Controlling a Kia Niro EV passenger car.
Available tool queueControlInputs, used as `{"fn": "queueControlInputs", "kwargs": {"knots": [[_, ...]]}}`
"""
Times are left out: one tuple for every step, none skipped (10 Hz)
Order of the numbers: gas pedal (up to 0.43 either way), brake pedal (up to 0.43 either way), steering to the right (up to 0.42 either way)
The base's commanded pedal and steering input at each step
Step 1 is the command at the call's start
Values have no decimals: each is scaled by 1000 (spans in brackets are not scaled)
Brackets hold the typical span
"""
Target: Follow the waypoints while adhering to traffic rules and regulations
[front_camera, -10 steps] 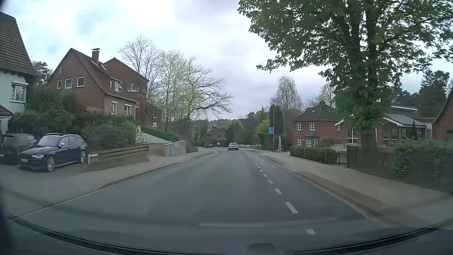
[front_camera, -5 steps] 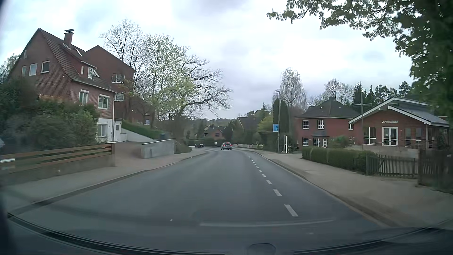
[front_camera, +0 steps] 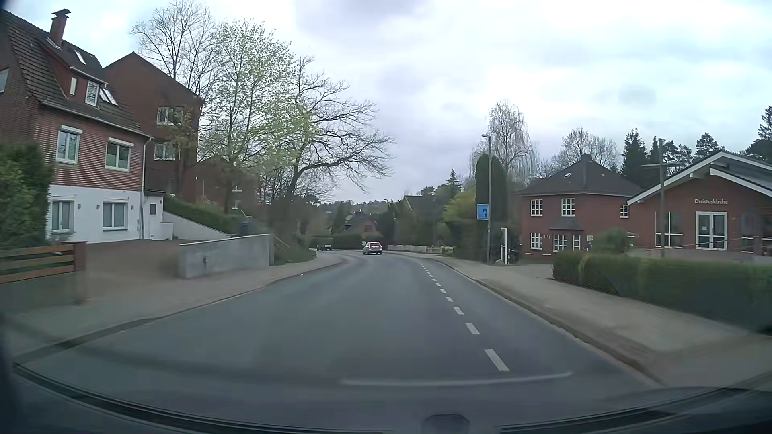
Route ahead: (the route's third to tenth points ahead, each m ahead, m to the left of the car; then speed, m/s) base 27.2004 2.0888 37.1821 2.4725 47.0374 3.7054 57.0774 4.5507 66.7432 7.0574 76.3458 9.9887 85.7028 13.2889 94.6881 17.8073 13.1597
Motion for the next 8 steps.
{"fn": "queueControlInputs", "kwargs": {"knots": [[118,0,1],[118,0,0],[118,0,0],[118,0,-1],[118,0,-2],[118,0,-3],[118,0,-3],[110,0,-3]]}}
